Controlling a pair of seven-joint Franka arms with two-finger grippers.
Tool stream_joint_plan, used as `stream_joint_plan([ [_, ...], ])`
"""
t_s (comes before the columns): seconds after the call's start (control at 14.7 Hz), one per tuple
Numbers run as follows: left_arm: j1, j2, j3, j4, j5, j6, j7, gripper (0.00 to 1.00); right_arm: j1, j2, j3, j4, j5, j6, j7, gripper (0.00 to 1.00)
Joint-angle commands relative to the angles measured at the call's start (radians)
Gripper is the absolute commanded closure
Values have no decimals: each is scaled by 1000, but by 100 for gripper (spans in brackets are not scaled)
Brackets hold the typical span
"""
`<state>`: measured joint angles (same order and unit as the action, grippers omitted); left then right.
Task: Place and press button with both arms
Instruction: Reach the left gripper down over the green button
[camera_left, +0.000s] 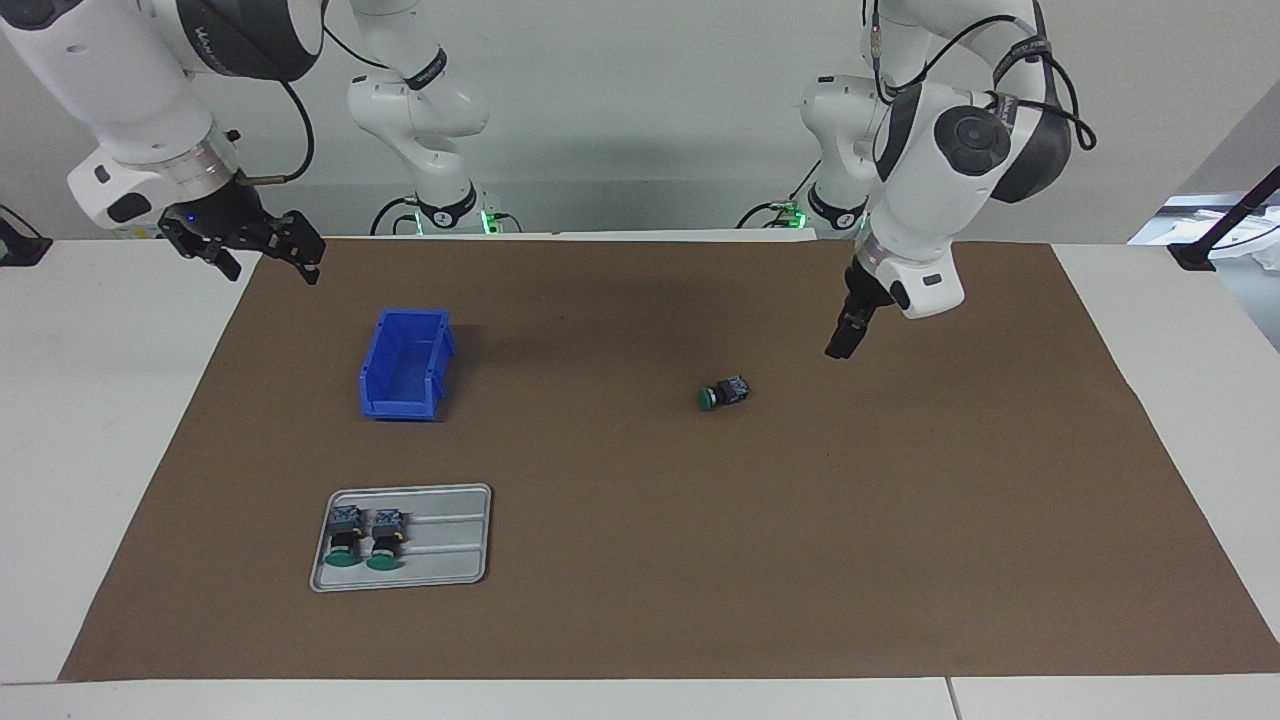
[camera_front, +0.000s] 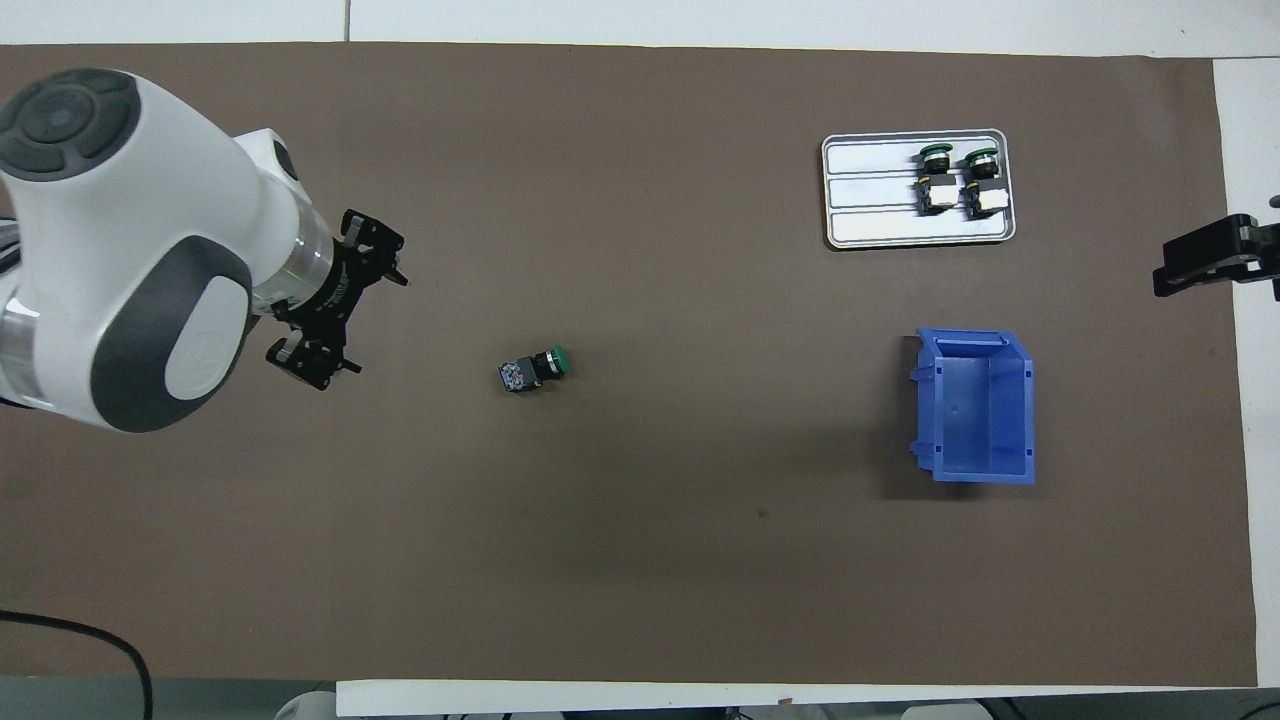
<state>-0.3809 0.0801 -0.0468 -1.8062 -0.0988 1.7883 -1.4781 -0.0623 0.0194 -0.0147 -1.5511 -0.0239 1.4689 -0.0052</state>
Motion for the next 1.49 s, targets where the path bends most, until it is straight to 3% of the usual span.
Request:
stream_joint_plan([
  [0.0, -56, 56, 13, -11, -15, 103, -218, 0, -2, -29, 9, -34, -8, -10, -21, 1],
  [0.54, -174, 98, 13, -137, -15, 298, -569, 1, -4, -36, 10, -32, 4, -15, -19, 1],
  [0.81, -217, 185, 16, -130, -9, 333, -712, 1, -4, -36, 10, -32, 5, -16, -19, 1],
  [1.43, -262, 239, 18, -139, -1, 387, -844, 1, -4, -36, 10, -32, 5, -15, -19, 1],
])
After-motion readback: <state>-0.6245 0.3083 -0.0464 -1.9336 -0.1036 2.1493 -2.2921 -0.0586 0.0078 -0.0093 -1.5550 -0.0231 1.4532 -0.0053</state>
